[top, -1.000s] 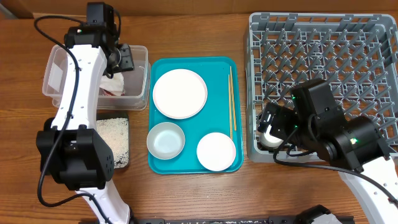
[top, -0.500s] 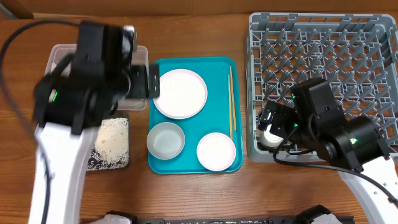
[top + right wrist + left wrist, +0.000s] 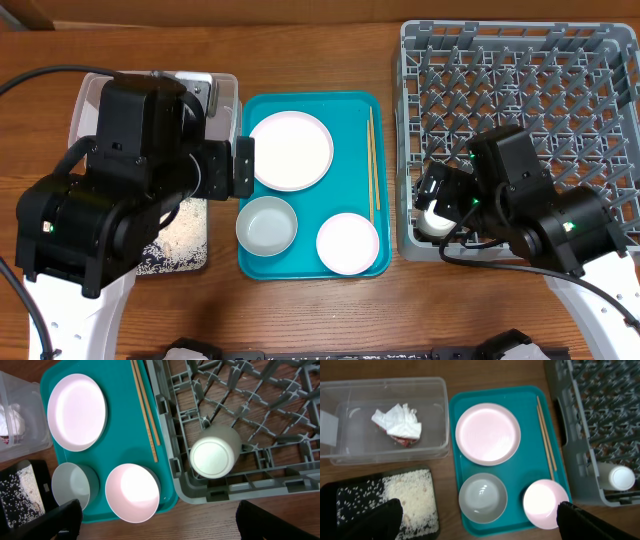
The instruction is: Sort waste into correct bins and load items into the dishwasher
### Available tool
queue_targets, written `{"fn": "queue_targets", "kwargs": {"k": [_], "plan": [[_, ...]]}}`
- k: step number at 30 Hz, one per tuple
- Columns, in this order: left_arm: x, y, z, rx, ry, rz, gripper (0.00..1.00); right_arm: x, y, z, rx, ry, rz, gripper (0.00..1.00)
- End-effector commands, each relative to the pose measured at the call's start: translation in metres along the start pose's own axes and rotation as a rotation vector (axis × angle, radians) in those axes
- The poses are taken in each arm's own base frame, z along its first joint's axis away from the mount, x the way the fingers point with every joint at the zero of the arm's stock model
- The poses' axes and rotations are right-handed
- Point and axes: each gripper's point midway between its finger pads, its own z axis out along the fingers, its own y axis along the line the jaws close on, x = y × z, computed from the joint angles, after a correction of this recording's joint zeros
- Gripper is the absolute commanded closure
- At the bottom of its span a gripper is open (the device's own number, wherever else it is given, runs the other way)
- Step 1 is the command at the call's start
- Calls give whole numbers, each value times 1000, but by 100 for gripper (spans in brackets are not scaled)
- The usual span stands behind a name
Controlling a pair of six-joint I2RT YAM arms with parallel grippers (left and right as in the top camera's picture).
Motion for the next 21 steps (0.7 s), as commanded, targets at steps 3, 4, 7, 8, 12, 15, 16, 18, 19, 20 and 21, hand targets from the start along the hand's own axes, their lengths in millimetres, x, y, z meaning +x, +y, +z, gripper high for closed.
{"fn": "queue_targets", "kwargs": {"k": [3, 4, 7, 8, 12, 15, 16, 18, 19, 20, 21], "plan": [[-13, 5, -17, -32, -114, 19, 0, -5, 1, -4, -4, -25, -2, 0], [-21, 4, -19, -28, -166, 36, 0, -5, 1, -4, -4, -25, -2, 0], [-41, -2, -23, 3, -310, 95, 0, -5, 1, -4, -4, -25, -2, 0], [-43, -5, -23, 20, -367, 101, 0, -5, 1, -4, -4, -25, -2, 0], [-34, -5, -20, 46, -469, 97, 0, -5, 1, -4, -4, -25, -2, 0], [-21, 0, -14, 38, -542, 131, 0, -5, 1, -4, -4, -25, -2, 0], [-16, 2, -12, 34, -561, 138, 0, -5, 1, -4, -4, -25, -2, 0], [-3, 5, -7, 29, -595, 156, 0, -5, 1, -4, -4, -25, -2, 0], [4, 6, -4, 28, -609, 157, 0, -5, 1, -4, -4, -25, -2, 0], [12, 9, -2, 26, -622, 153, 0, -5, 1, -4, -4, -25, -2, 0], [20, 12, 1, 23, -632, 149, 0, -5, 1, -4, -4, -25, -2, 0]]}}
